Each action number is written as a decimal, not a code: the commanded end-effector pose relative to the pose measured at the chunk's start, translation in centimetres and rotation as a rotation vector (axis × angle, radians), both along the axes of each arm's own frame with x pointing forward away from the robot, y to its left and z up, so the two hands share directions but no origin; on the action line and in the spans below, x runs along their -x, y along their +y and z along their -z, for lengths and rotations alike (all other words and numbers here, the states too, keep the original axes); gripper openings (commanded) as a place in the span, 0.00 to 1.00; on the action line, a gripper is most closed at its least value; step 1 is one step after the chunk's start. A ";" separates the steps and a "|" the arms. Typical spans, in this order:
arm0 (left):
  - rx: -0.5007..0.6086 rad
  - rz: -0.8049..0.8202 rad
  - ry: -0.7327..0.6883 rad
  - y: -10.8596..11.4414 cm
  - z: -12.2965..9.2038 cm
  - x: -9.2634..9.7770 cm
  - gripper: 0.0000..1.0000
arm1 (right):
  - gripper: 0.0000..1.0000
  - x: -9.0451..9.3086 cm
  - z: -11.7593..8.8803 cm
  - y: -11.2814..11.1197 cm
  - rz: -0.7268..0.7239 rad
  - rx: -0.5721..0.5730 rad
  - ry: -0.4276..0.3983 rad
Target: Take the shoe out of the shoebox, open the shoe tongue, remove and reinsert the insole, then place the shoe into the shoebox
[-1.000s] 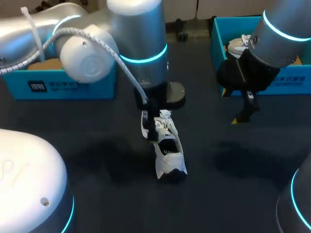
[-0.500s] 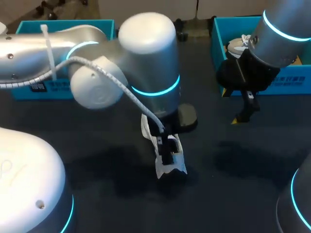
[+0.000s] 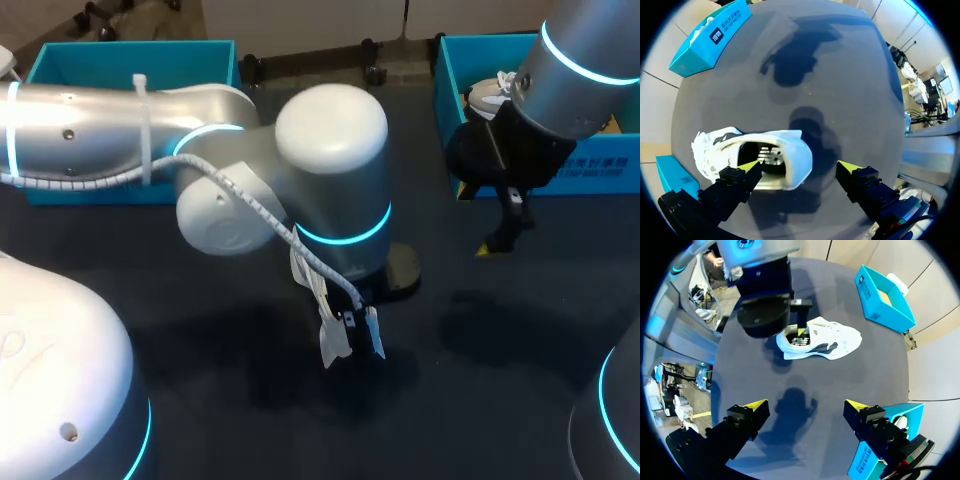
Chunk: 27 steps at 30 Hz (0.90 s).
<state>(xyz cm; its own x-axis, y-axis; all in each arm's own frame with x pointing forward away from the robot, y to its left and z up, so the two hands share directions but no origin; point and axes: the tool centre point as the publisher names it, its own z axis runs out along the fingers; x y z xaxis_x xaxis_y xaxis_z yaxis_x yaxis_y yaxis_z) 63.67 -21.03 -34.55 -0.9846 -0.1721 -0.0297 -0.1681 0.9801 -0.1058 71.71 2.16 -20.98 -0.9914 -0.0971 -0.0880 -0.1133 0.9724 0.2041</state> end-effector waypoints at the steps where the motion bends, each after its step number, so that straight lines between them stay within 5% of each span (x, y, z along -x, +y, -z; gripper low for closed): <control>1: 0.000 -0.005 0.010 -1.1 2.2 0.2 1.00 | 1.00 -0.1 0.2 0.1 0.000 0.002 0.000; 12: -0.019 -0.020 0.006 -0.6 4.6 0.4 0.87 | 1.00 -0.1 0.2 0.1 0.000 0.002 0.000; 15: -0.030 -0.018 0.003 -0.4 5.0 0.6 0.65 | 1.00 -0.1 0.2 0.1 0.000 0.002 0.000; 17: -0.040 -0.025 0.005 -0.2 5.2 0.7 0.37 | 1.00 -0.1 0.2 0.1 0.000 0.002 0.000; 20: -0.054 -0.035 0.003 -0.1 5.5 0.6 0.26 | 1.00 -0.1 0.2 0.1 0.000 0.002 0.000; 22: -0.062 -0.037 0.015 0.0 5.7 0.6 0.01 | 1.00 -0.1 0.2 0.1 0.000 0.002 0.000; 27: -0.072 -0.033 0.043 0.5 5.5 0.8 0.00 | 1.00 -0.1 0.2 0.1 0.000 0.002 0.000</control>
<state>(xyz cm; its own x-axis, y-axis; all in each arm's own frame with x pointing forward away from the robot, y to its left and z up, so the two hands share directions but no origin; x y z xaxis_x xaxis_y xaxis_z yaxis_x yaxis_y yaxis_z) 62.60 -20.68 -40.06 -0.9789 -0.2040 -0.0097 -0.2037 0.9786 -0.0285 71.71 2.16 -20.98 -0.9914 -0.0968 -0.0881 -0.1131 0.9724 0.2041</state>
